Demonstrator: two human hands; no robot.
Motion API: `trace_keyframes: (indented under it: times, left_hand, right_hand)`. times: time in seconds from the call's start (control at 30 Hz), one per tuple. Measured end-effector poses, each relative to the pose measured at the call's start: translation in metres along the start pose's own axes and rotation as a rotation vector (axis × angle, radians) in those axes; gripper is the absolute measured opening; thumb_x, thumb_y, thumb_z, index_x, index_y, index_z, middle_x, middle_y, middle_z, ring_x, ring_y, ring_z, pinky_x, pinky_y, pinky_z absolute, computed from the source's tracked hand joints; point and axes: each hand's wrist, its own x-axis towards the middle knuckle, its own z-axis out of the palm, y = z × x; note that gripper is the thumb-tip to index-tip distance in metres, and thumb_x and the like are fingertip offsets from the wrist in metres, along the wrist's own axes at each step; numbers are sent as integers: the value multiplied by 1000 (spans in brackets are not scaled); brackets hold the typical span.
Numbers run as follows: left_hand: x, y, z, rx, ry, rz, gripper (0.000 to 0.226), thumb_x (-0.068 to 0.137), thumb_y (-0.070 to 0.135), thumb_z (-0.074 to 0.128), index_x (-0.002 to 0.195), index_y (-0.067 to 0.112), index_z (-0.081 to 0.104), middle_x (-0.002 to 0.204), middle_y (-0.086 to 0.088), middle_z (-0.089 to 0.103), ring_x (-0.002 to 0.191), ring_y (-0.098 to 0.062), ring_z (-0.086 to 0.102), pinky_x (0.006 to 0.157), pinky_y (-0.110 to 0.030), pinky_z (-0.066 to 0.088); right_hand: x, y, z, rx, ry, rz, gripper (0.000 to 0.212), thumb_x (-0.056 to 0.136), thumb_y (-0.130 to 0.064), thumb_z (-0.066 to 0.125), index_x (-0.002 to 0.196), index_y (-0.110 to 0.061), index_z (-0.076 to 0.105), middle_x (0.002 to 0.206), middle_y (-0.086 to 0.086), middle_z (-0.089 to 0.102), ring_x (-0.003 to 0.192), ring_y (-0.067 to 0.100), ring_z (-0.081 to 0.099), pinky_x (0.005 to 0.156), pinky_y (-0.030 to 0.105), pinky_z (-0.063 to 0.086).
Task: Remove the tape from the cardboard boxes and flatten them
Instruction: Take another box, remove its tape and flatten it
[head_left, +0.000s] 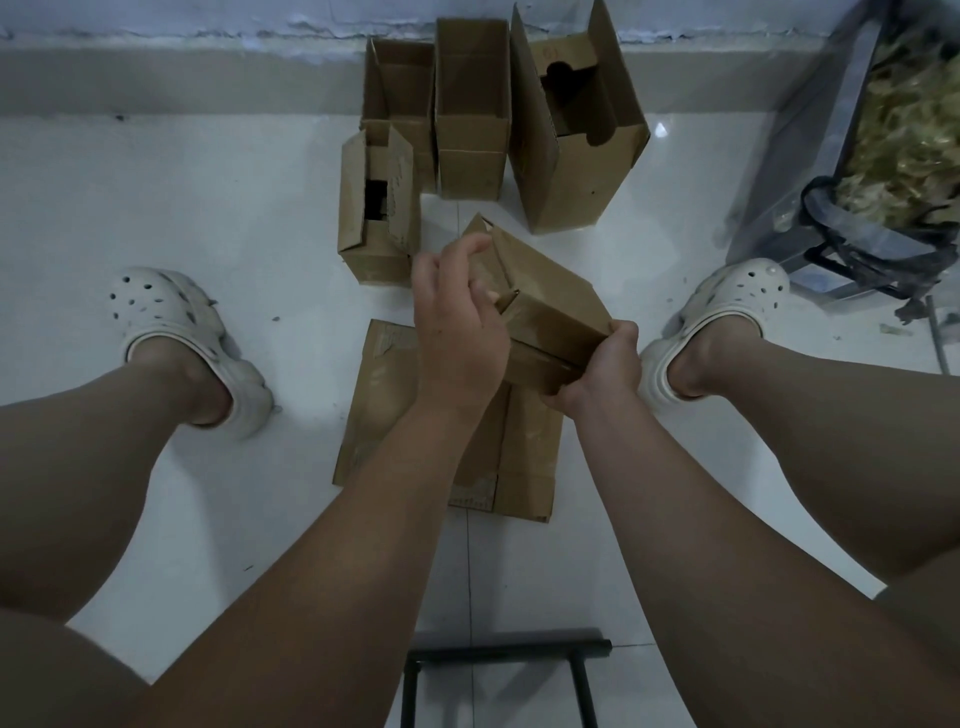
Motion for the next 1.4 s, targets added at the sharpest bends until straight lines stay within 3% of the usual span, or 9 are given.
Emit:
trace_keyframes:
  times: [0.17, 0.23, 0.33, 0.43, 0.57, 0.73, 1.0, 1.2, 1.4]
  left_hand:
    - [17, 5, -5, 62, -266, -289, 31, 91, 28, 61, 120, 17, 61, 117, 2, 43, 87, -5, 54, 87, -15, 48]
    - [24, 2, -10, 24, -361, -400, 30, 89, 31, 63, 115, 17, 66, 119, 0, 57, 99, -9, 57, 89, -19, 47]
    - [26, -1, -20, -40, -451, -414, 21, 89, 23, 64, 109, 18, 69, 103, 7, 66, 91, -2, 58, 77, -10, 45]
    - [24, -3, -22, -105, -335, -407, 32, 88, 23, 66, 119, 24, 58, 94, 17, 59, 87, 1, 56, 77, -17, 50]
    - [28, -5, -22, -231, -338, -405, 55, 89, 26, 64, 140, 19, 43, 91, 18, 52, 86, 0, 53, 69, -6, 47]
    - [24, -5, -20, -290, -233, -380, 17, 90, 20, 62, 105, 14, 67, 105, 8, 65, 99, -9, 60, 84, -18, 52]
    - [16, -9, -13, -57, -116, -215, 5, 93, 18, 57, 88, 18, 58, 91, 3, 64, 87, -8, 58, 76, -20, 49]
    - [29, -17, -24, 89, -41, -96, 10, 96, 15, 52, 86, 13, 50, 93, -3, 64, 83, -10, 57, 64, -2, 38]
    - [31, -19, -26, 109, -69, 2, 16, 97, 10, 47, 83, 15, 41, 90, -11, 65, 79, -17, 58, 61, -10, 39]
  right_hand:
    - [-2, -3, 1, 2, 1, -89, 31, 80, -46, 55, 92, -19, 60, 111, 5, 65, 103, 30, 61, 91, 55, 51]
    - [-3, -5, 0, 13, 6, -130, 31, 81, -48, 54, 90, -20, 60, 109, 5, 66, 101, 29, 63, 89, 54, 52]
    - [-6, -9, 1, 58, -17, -160, 29, 84, -51, 50, 89, -24, 59, 106, 3, 64, 98, 27, 61, 84, 53, 54]
    - [-12, -18, 10, -30, -71, -231, 28, 84, -51, 51, 89, -25, 59, 105, 1, 63, 98, 24, 59, 86, 48, 54]
    - [-16, -26, 21, -91, -94, -309, 25, 83, -50, 52, 84, -26, 58, 102, 0, 62, 94, 20, 57, 87, 49, 53]
    - [-12, -23, 16, -53, -146, -263, 25, 85, -50, 52, 88, -26, 57, 103, 2, 63, 96, 23, 60, 78, 44, 57]
    - [-4, -13, 5, -68, -244, -68, 28, 83, -47, 64, 98, -24, 58, 102, 5, 58, 87, 23, 57, 55, 37, 55]
    - [2, -27, -15, -192, -575, 191, 53, 73, -41, 69, 120, -19, 58, 120, 18, 65, 110, 43, 59, 94, 68, 41]
    - [3, -34, -13, -286, -604, 168, 62, 71, -56, 71, 120, -20, 60, 103, 15, 73, 105, 38, 65, 82, 62, 51]
